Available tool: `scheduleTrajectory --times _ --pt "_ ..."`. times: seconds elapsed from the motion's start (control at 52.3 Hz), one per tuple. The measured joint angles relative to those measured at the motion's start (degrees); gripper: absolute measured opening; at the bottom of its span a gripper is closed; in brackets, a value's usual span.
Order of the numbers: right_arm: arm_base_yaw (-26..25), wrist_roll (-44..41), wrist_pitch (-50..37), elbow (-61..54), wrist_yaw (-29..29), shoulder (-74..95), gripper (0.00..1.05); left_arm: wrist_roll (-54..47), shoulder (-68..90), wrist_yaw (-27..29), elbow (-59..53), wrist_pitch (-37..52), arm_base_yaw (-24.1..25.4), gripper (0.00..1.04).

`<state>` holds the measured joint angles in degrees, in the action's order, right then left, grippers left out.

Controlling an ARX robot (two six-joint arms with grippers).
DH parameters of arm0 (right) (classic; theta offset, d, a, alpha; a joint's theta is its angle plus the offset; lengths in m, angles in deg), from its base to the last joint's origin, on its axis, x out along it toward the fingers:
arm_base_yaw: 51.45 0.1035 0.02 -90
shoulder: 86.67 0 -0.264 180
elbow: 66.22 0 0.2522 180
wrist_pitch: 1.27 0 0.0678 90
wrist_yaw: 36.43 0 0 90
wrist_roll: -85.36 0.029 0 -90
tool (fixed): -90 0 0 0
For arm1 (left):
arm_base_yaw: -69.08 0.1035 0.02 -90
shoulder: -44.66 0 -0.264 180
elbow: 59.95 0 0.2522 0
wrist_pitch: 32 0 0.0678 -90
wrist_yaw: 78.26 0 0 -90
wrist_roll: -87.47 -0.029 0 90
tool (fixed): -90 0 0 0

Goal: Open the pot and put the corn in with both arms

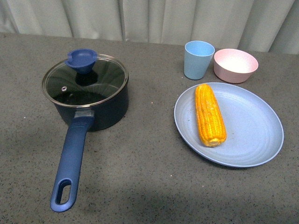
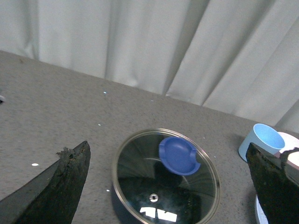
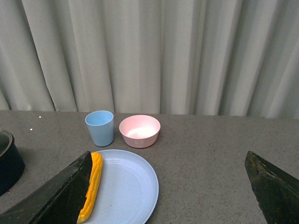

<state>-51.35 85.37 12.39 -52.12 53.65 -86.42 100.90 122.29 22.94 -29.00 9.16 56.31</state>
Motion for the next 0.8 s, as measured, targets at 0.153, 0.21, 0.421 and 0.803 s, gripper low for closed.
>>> scheduleTrajectory --times 0.153,0.21,0.421,0.803 --pt "0.0 0.0 0.0 0.0 0.0 0.0 0.96 0.4 13.8 -0.2 9.5 1.0 -3.6 0.98" --pt "0.0 0.0 0.0 0.0 0.0 0.0 0.96 0.4 17.0 -0.3 12.4 1.0 -4.4 0.98" --pt "0.0 0.0 0.0 0.0 0.0 0.0 0.96 -0.4 28.6 -0.2 21.8 -0.2 -7.0 0.98" --pt "0.0 0.0 0.0 0.0 0.0 0.0 0.96 -5.5 39.2 1.8 28.4 1.4 -4.3 0.98"
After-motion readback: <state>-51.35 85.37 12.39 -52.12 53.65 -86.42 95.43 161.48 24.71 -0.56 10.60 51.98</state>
